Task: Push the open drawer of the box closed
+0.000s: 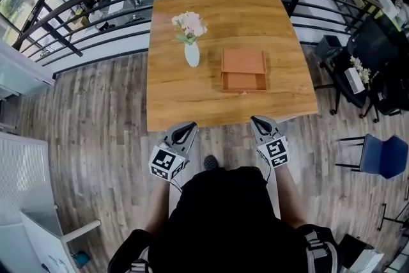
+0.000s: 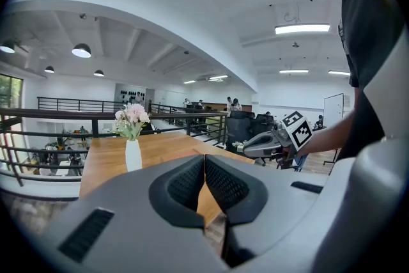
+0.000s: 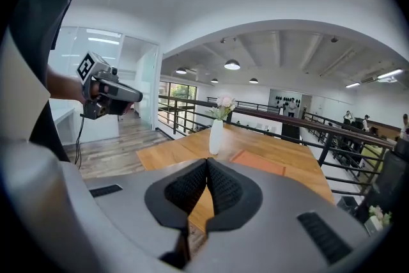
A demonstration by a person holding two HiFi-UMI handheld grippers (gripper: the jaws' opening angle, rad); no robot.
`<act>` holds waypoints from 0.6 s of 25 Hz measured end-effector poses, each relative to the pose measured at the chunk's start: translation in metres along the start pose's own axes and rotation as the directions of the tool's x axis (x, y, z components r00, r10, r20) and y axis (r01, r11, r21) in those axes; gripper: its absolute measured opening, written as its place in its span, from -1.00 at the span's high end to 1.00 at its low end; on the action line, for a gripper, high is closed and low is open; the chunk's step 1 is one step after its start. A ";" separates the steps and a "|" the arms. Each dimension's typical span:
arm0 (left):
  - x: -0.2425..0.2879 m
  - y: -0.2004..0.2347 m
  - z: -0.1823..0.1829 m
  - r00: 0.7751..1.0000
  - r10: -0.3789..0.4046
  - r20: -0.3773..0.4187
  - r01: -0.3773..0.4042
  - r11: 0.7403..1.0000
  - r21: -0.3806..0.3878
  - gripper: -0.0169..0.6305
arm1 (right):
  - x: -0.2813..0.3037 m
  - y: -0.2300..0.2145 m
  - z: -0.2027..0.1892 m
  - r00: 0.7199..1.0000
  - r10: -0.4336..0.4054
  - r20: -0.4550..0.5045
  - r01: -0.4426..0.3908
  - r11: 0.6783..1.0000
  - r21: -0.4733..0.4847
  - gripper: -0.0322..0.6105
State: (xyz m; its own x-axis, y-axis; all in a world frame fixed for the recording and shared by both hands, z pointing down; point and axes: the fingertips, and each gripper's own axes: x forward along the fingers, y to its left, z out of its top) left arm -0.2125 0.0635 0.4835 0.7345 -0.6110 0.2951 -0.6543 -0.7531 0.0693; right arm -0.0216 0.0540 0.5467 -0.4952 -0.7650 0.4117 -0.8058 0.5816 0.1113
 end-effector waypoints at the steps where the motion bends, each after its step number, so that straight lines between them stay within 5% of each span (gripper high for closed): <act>1: -0.002 0.002 -0.004 1.000 -0.007 -0.008 0.007 1.000 -0.002 0.88 | 0.003 0.003 -0.002 1.000 -0.006 -0.006 0.006 1.000 0.009 0.85; 15: -0.007 0.019 -0.001 0.999 -0.050 -0.011 0.050 0.999 0.010 0.88 | 0.030 0.008 -0.032 0.992 -0.084 -0.099 0.089 0.995 0.051 0.85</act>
State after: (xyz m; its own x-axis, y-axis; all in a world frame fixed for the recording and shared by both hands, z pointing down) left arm -0.2309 0.0537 0.4840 0.7643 -0.5699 0.3018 -0.6148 -0.7851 0.0747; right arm -0.0330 0.0445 0.5892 -0.3912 -0.7797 0.4888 -0.8621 0.4964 0.1017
